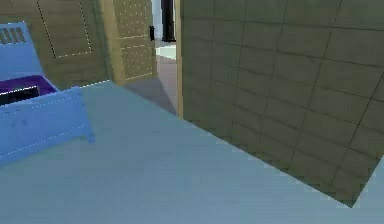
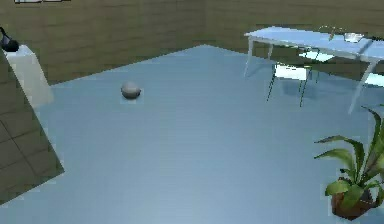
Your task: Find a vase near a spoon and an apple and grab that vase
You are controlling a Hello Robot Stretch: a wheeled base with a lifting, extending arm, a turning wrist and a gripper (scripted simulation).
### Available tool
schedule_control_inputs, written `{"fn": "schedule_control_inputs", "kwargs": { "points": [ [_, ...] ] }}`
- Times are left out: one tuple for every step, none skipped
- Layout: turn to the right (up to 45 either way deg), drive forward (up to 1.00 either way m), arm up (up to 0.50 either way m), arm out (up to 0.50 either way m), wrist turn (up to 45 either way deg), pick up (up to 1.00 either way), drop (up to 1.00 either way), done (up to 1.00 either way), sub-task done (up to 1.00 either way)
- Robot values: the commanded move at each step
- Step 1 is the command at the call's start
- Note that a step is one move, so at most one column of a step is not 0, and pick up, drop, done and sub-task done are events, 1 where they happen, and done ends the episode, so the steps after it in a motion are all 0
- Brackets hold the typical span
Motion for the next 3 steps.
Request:
{"fn": "schedule_control_inputs", "kwargs": {
  "points": [
    [-15.0, 0.00, 0.00, 0.00, 0.0, 0.00, 0.00, 0.00, 0.00],
    [0.0, 1.00, 0.00, 0.00, 0.0, 0.00, 0.00, 0.00, 0.00],
    [0.0, 1.00, 0.00, 0.00, 0.0, 0.00, 0.00, 0.00, 0.00]
  ]
}}
